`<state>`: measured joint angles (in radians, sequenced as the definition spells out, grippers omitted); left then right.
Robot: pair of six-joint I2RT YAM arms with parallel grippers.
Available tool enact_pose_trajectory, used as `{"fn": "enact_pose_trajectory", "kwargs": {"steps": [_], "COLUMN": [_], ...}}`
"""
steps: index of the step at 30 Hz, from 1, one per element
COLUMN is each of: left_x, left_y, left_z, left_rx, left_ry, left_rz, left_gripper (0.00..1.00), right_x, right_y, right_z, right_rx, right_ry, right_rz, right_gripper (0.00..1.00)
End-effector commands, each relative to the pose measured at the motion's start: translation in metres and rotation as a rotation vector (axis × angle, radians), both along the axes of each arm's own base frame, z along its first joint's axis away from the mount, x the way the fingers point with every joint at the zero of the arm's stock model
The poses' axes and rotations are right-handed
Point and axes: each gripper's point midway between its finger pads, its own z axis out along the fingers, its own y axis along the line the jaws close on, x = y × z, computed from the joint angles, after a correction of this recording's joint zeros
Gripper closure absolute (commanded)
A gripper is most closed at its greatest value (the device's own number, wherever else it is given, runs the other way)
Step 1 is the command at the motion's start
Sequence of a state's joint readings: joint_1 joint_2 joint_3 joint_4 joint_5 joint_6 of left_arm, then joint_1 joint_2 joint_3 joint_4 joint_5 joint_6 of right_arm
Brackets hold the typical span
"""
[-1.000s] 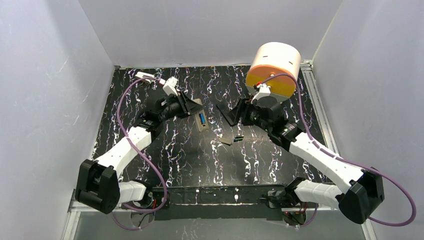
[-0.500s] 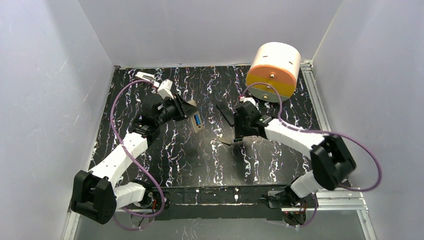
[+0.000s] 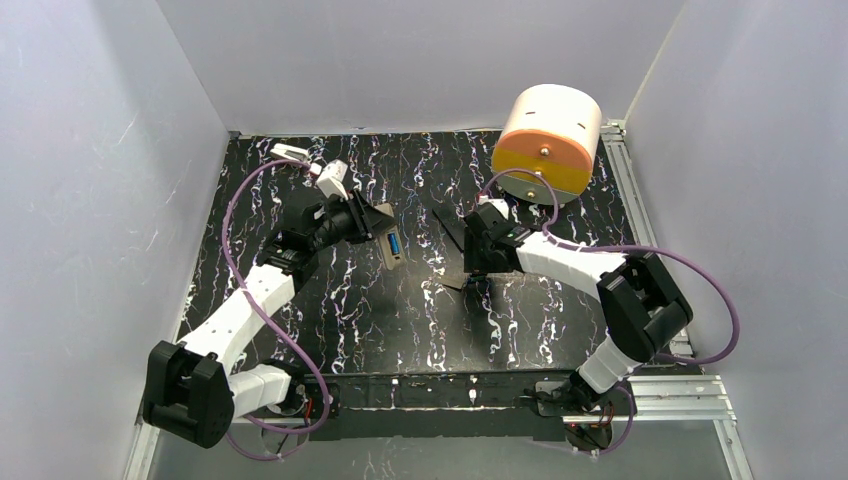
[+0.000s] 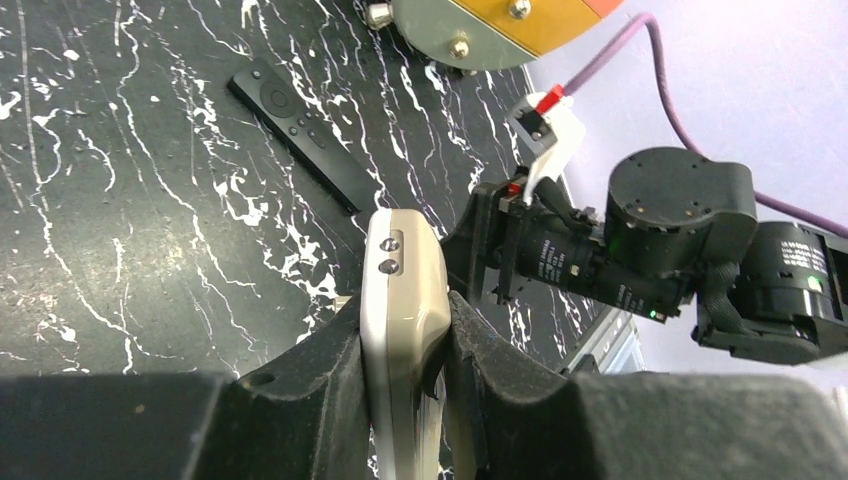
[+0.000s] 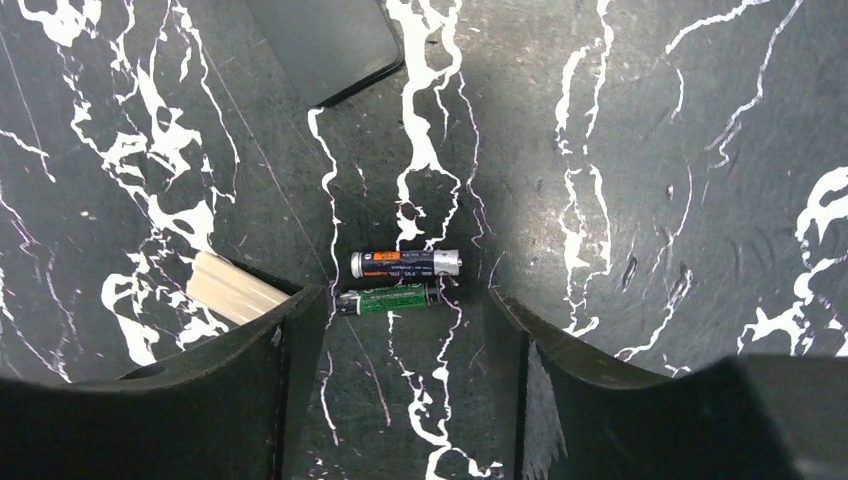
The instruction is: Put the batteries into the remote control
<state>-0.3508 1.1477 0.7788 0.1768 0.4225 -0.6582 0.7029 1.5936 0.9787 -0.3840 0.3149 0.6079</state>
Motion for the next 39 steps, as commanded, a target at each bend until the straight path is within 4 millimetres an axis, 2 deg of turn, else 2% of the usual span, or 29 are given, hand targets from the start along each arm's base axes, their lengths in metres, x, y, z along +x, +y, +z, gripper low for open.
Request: {"fn": "enact_pose_trajectory", "kwargs": {"steps": [1, 5, 7, 13, 19, 25, 39], "left_x": [-0.009, -0.011, -0.010, -0.010, -0.010, -0.009, -0.009], "left_y": [-0.012, -0.015, -0.014, -0.014, -0.014, -0.015, -0.014], "left_z": [0.023, 0.025, 0.026, 0.027, 0.026, 0.027, 0.025], "left_rx": [-0.023, -0.027, -0.024, -0.026, -0.029, -0.031, -0.029], "left_ry": [-0.064, -0.066, -0.074, -0.074, -0.066, -0.066, -0.062], "left_rz": [-0.121, -0.151, -0.151, -0.149, -0.155, -0.155, -0.152], "left_gripper": [1.00, 1.00, 1.00, 1.00, 1.00, 1.00, 1.00], "right_x": [0.009, 0.010, 0.010, 0.000, 0.008, 0.019, 0.015], "right_y": [0.014, 0.013, 0.011, 0.025, 0.018, 0.015, 0.007], "right_z": [0.007, 0.009, 0.009, 0.007, -0.003, -0.005, -0.019], "right_rx": [-0.029, -0.131, -0.177, -0.139, -0.212, -0.259, -0.296], "right_ry": [-0.058, -0.082, -0.085, -0.065, -0.052, -0.066, -0.018], "right_rz": [0.212, 0.467, 0.563, 0.734, 0.737, 0.715, 0.715], "right_gripper": [0.32, 0.35, 0.39, 0.46, 0.53, 0.55, 0.55]}}
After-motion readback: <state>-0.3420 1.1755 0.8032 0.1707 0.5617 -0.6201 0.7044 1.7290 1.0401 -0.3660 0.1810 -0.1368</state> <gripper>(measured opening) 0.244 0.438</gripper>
